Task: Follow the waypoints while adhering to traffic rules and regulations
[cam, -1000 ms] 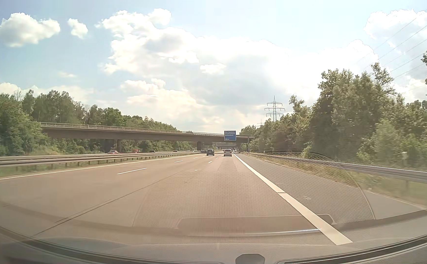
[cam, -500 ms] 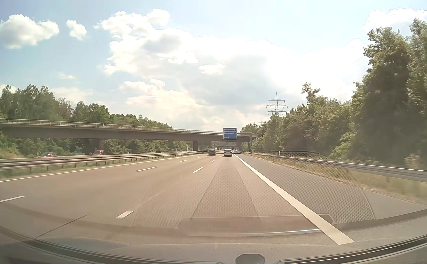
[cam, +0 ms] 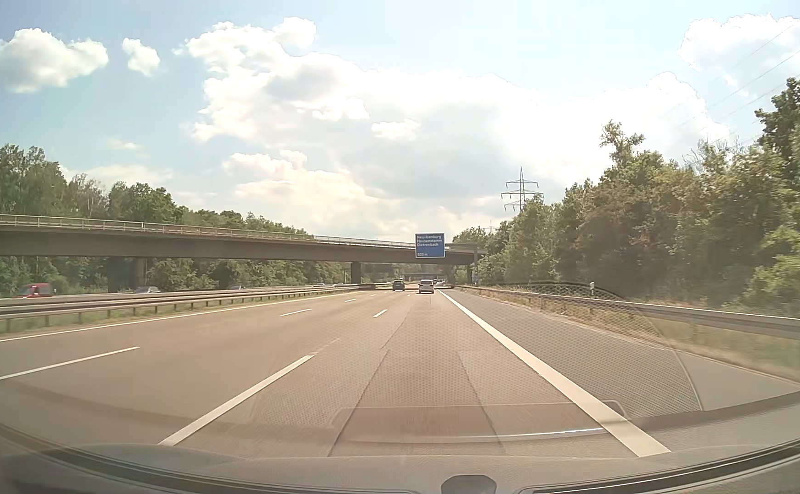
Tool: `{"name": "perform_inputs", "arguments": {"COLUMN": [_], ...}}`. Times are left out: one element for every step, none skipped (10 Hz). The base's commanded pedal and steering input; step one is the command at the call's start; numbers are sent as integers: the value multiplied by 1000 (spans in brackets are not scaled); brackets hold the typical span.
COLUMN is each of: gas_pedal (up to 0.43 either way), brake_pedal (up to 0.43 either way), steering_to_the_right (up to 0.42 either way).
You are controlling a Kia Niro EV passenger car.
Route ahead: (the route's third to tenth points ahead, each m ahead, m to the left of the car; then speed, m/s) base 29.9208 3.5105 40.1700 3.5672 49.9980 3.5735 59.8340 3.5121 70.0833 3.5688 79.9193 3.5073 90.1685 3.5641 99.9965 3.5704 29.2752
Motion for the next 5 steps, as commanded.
{"name": "perform_inputs", "arguments": {"gas_pedal": [87, 87, 87, 87, 87], "brake_pedal": [30, 30, 30, 30, 30], "steering_to_the_right": [1, 1, 0, 0, -2]}}
